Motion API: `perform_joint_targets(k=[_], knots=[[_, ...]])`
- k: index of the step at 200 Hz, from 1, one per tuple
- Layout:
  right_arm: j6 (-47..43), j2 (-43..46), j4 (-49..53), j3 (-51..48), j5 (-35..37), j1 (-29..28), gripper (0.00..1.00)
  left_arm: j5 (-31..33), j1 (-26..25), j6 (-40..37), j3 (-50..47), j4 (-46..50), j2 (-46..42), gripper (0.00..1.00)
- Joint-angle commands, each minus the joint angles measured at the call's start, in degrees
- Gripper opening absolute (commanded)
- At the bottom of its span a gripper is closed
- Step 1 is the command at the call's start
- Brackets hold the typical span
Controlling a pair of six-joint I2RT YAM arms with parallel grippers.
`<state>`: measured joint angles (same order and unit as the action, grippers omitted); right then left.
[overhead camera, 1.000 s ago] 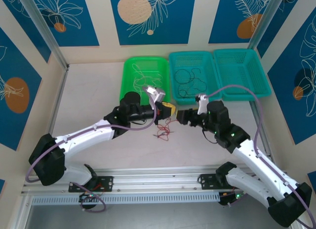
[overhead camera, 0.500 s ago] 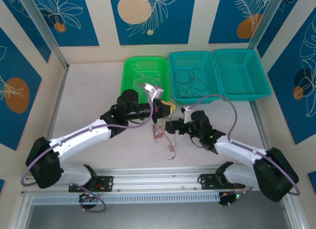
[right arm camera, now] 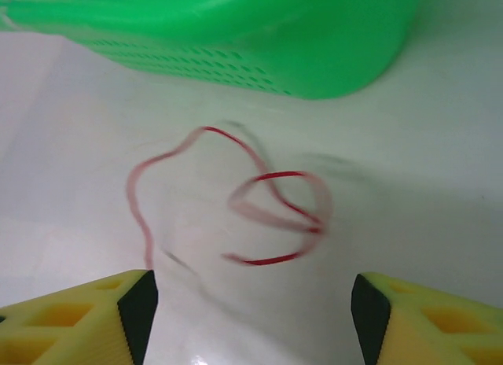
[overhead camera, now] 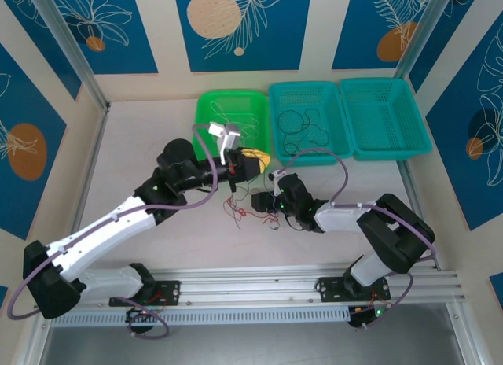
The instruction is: Untangle the cables
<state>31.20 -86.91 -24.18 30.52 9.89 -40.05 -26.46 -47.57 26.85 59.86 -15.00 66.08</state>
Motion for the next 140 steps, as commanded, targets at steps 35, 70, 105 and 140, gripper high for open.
perform_joint_targets(k=[35,70,105,140], knots=[[3.7,9.3,18.4,6.3,-13.0,6.1,0.75,3.9,-0.4,-9.0,1.5,7.7,-2.5,0.0],[2.7,10.9,38.2,15.4,-33.9,15.3,0.76,-0.6,-0.4,-10.5,-4.7,3.1,-2.1,0.0],[-2.2,12.5,50.7,19.2,-39.0,14.0,0.85,-0.8,-0.5,-12.0,-8.1,1.9,-2.7,0.0],[-4.8,11.8,57.1,18.8,-37.3,9.9,0.87,-1.2,-0.4,-14.3,-7.7,1.9,-3.5,0.0]])
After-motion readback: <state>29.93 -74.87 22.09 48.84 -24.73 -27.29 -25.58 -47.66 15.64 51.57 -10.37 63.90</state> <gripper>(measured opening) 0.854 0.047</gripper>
